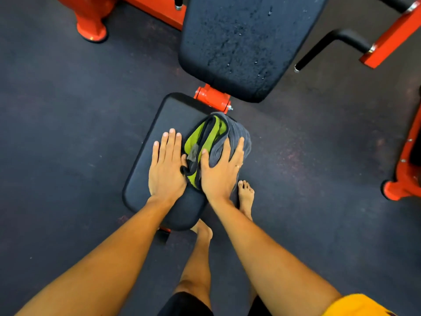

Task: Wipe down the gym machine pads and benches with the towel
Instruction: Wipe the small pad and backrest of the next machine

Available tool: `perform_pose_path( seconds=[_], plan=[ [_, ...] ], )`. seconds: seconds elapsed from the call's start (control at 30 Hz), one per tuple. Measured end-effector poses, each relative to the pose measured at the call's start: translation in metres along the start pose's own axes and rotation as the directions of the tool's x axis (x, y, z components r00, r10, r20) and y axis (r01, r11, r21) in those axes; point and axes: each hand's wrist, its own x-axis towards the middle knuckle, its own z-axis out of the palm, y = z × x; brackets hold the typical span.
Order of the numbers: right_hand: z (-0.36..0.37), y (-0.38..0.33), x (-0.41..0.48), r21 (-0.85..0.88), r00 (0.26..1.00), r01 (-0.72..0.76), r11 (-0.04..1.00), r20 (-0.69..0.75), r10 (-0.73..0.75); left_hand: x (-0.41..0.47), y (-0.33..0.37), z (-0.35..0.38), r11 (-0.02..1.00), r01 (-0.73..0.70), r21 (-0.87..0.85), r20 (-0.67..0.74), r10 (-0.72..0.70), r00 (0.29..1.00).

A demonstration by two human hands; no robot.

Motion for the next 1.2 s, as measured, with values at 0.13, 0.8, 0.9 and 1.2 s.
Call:
perform_pose_path(
  seconds=[0.13,0.8,0.9,1.2],
  plan=[
    [-0.012,-0.005,0.042,0.133,0.991,-0.123,0.983,0.07,0.115,0.003,0.005,-0.002,0.999,0.025,0.028,0.013,-0.025,1.0],
    [-0.014,0.0,-0.034,0.337,0.941,-0.337,0.879,0.141,0.306,-0.024,-0.009,-0.006,0.999,-0.029,-0.038,0.029,0.03,0.999],
    [-0.023,-0.009,0.044,0.283,0.924,-0.383,0.879,0.143,0.356,-0.027,-0.004,-0.009,0.998,0.019,-0.052,0.034,-0.018,0.999],
    [-0.004,0.013,-0.025,0.151,0.991,-0.116,0.982,0.076,0.106,-0.031,-0.003,-0.009,0.997,0.043,-0.056,0.028,-0.042,0.999]
  ],
)
